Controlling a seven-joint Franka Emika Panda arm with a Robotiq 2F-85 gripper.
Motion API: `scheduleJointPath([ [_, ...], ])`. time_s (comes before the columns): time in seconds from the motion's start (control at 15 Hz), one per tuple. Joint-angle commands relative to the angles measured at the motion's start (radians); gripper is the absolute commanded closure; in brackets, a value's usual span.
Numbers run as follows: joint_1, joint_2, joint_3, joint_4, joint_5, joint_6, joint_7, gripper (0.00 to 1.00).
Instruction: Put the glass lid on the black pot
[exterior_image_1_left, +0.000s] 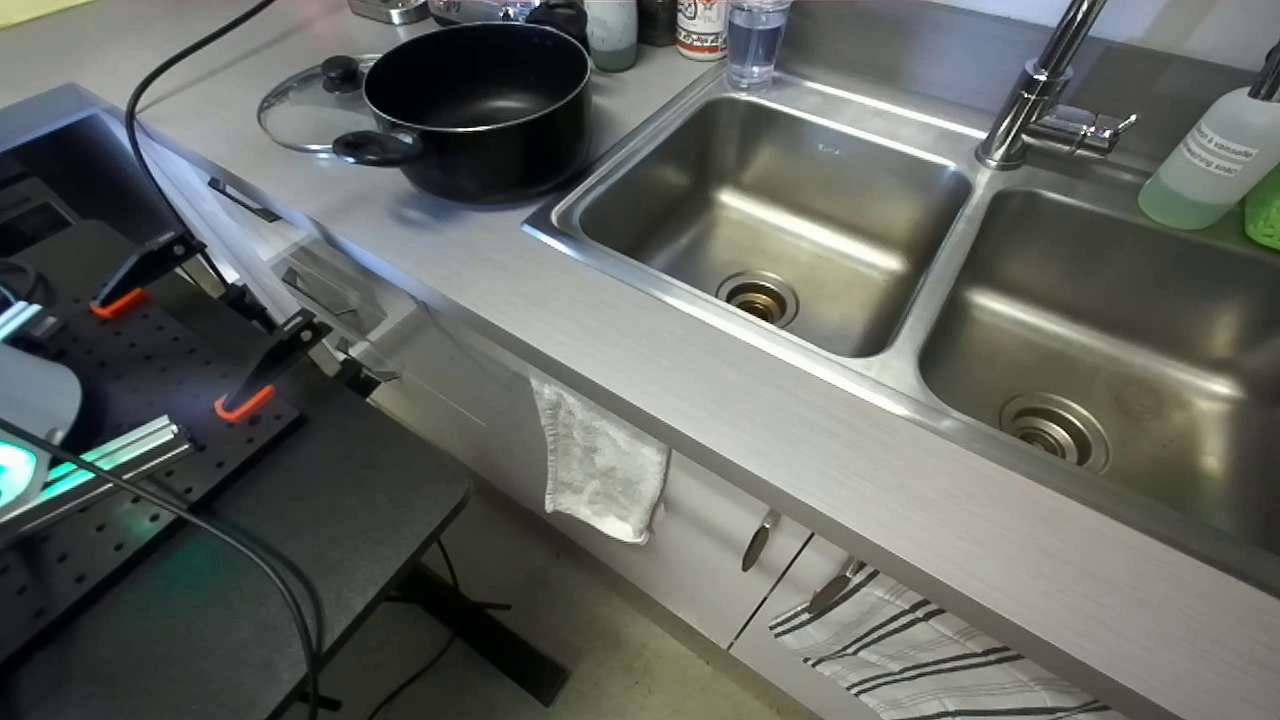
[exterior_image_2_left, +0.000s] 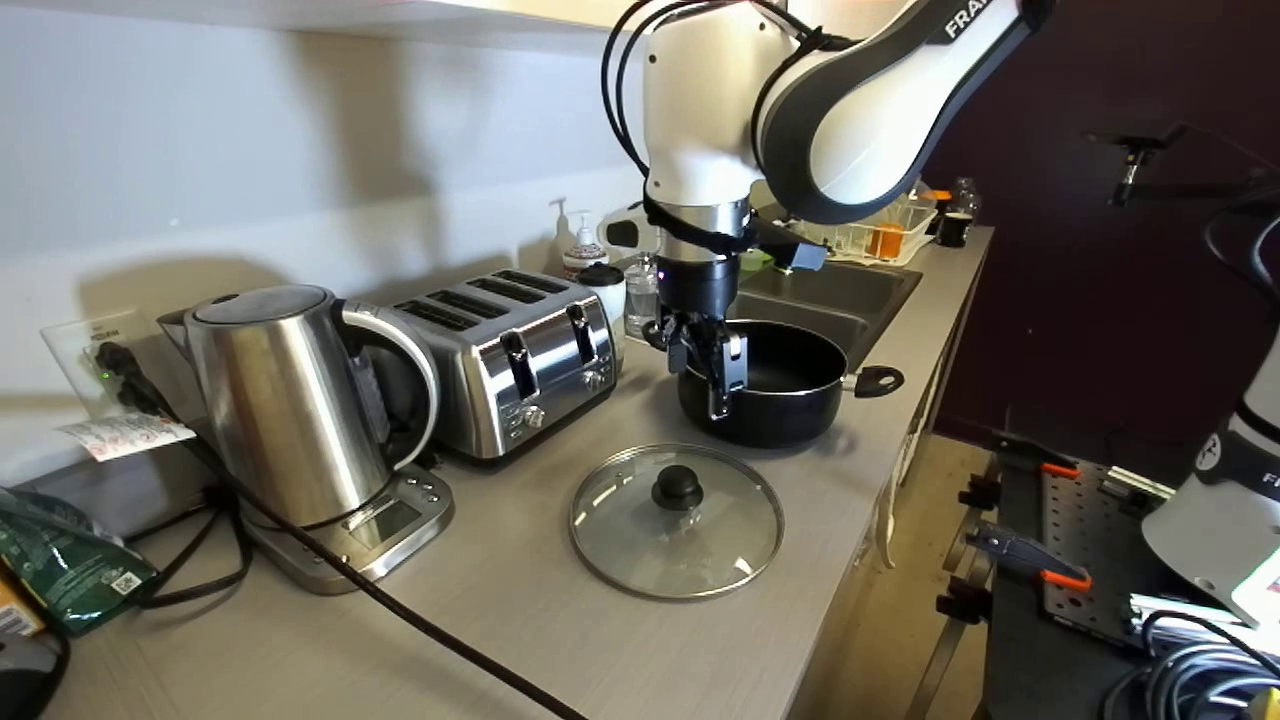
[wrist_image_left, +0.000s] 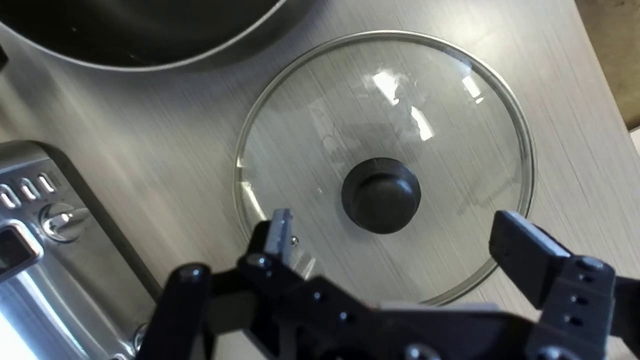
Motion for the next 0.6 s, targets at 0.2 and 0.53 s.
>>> scheduleJointPath([
  [0.2,-0.019,0.093,0.038,0.036,0.044,0.065,-0.093,0.00],
  [0.53,-0.034,0.144,0.048,0.060,0.061,0.069,-0.132,0.00],
])
